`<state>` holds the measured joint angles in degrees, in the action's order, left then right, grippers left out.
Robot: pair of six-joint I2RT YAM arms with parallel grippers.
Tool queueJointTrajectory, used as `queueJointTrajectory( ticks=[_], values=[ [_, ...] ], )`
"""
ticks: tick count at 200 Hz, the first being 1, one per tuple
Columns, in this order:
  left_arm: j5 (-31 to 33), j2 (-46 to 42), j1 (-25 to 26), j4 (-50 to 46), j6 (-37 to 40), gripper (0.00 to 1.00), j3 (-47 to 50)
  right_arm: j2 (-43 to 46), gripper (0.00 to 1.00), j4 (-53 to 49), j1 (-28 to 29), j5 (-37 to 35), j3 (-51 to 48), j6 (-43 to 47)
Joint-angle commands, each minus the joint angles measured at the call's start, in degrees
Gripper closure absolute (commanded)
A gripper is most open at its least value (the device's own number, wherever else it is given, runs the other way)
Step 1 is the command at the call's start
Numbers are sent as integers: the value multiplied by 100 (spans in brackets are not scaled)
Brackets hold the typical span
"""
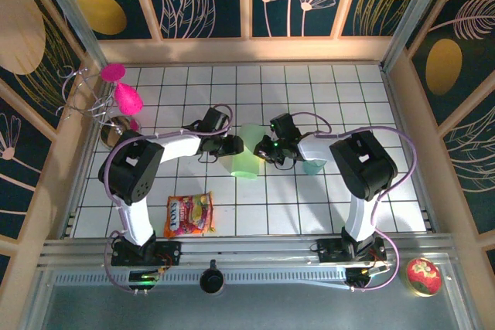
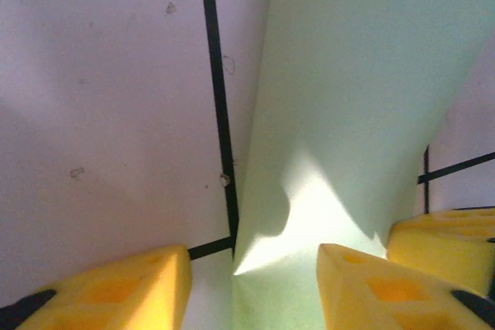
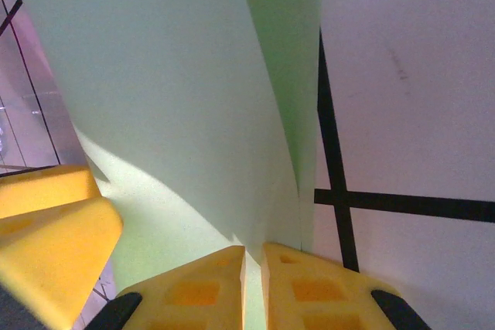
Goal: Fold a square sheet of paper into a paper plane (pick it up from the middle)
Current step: Hold the square sheet of paper at the center of the table.
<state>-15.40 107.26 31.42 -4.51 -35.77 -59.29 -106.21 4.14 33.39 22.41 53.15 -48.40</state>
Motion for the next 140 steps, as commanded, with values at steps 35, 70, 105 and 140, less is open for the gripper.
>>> queueJointTrajectory(
  ticks=[35,70,105,140],
  values=[
    [-469,42,66,504,-431,44,640,91,85,166,34,41,-107,-104],
    [-458,147,66,439,-372,47,797,518,82,727,-11,197,-316,-201],
    [-225,336,83,212,-163,56,795,768,82,829,-60,38,-495,-264],
    [-42,444,83,86,43,64,769,934,82,628,-102,-342,-630,-290]
  ],
)
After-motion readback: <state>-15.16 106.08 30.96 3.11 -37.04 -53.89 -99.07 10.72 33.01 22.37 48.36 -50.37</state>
